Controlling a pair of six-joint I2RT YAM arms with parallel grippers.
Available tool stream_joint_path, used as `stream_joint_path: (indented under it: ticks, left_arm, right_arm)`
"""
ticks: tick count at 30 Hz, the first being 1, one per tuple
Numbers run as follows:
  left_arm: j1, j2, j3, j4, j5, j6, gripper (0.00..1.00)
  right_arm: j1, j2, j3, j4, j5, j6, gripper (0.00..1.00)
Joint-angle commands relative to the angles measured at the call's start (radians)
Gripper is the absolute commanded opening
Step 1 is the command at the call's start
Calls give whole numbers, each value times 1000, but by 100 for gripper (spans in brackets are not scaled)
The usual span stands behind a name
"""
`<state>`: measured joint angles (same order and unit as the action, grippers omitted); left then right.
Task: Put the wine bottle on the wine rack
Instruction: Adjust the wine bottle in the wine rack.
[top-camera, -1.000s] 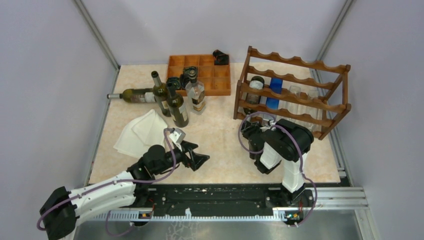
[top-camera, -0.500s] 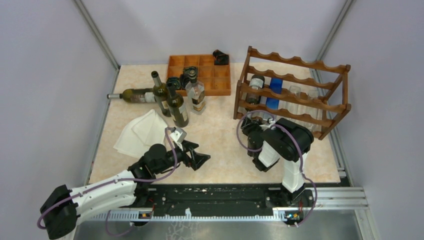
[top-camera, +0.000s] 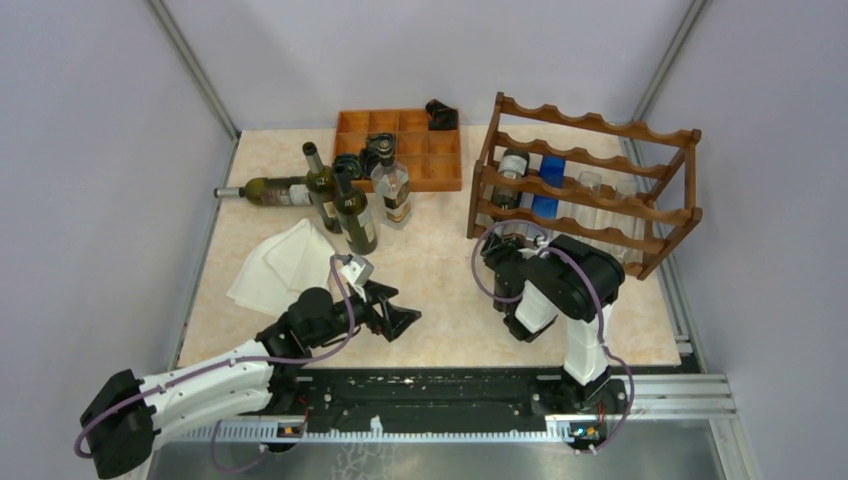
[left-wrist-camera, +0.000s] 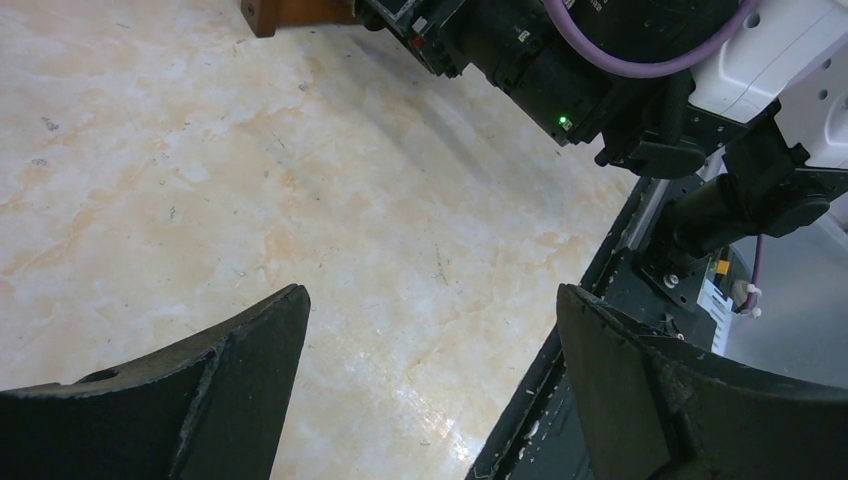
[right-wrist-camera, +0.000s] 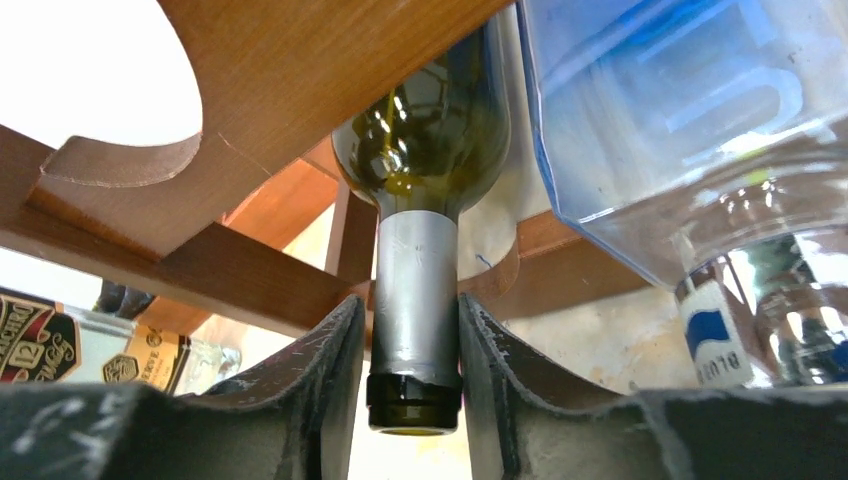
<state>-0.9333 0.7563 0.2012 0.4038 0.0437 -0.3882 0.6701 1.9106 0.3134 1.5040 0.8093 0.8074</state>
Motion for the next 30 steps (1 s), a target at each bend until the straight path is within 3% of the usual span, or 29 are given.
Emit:
stream_joint_path:
  ticks: [1, 11, 22, 30]
  left_arm:
    - [5, -16, 35, 21, 20, -6, 98]
    - [5, -43, 55, -14, 32, -17, 98]
    - [5, -116, 105, -130, 18, -3, 98]
    - [5, -95, 192, -193, 26, 9, 99]
  right_arm:
    - [3, -21, -28, 217, -36, 27, 42]
    - [7, -83, -83, 166, -135, 77, 68]
    - [80, -276, -163, -114, -154, 124, 72]
    - [130, -470, -340, -173, -247, 70, 72]
